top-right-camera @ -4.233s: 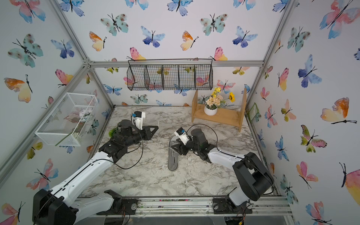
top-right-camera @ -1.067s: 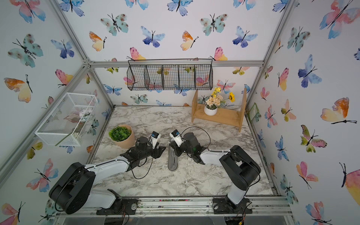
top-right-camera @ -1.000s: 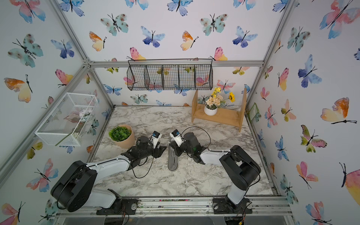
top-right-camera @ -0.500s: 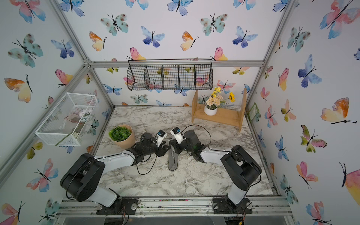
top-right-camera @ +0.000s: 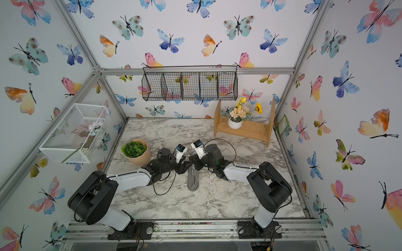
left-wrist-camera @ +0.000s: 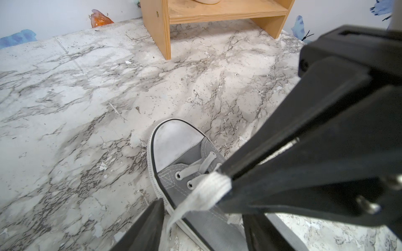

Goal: Tie the shoes
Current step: Wrap the shoelace around the shoelace.

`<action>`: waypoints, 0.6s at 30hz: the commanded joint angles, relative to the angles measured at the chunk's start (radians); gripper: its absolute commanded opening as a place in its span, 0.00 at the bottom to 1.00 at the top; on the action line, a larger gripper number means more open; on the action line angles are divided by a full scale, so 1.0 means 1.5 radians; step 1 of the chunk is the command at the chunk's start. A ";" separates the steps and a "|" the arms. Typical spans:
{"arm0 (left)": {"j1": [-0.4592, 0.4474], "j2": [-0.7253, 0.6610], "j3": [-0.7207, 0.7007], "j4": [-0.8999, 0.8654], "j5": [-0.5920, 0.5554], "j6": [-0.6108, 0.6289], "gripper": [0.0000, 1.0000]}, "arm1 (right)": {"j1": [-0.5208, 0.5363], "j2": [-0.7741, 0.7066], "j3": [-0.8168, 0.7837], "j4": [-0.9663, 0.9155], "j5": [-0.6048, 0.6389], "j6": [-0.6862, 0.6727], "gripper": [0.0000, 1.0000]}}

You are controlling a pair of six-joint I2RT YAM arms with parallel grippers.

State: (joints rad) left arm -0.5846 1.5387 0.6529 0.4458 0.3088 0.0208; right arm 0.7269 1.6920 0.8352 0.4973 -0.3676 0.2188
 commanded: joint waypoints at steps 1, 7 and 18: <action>-0.004 0.019 0.011 0.017 -0.010 -0.019 0.63 | -0.003 0.003 0.019 -0.003 -0.023 0.020 0.08; -0.009 0.040 0.022 0.026 -0.009 -0.035 0.55 | -0.002 0.009 0.023 -0.003 -0.028 0.026 0.08; -0.009 0.042 0.023 0.029 -0.003 -0.044 0.22 | -0.002 0.015 0.024 -0.014 -0.023 0.025 0.08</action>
State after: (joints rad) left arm -0.5915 1.5955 0.6716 0.4721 0.3088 -0.0422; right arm 0.7269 1.7023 0.8471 0.4934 -0.3824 0.2478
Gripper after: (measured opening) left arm 0.231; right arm 0.081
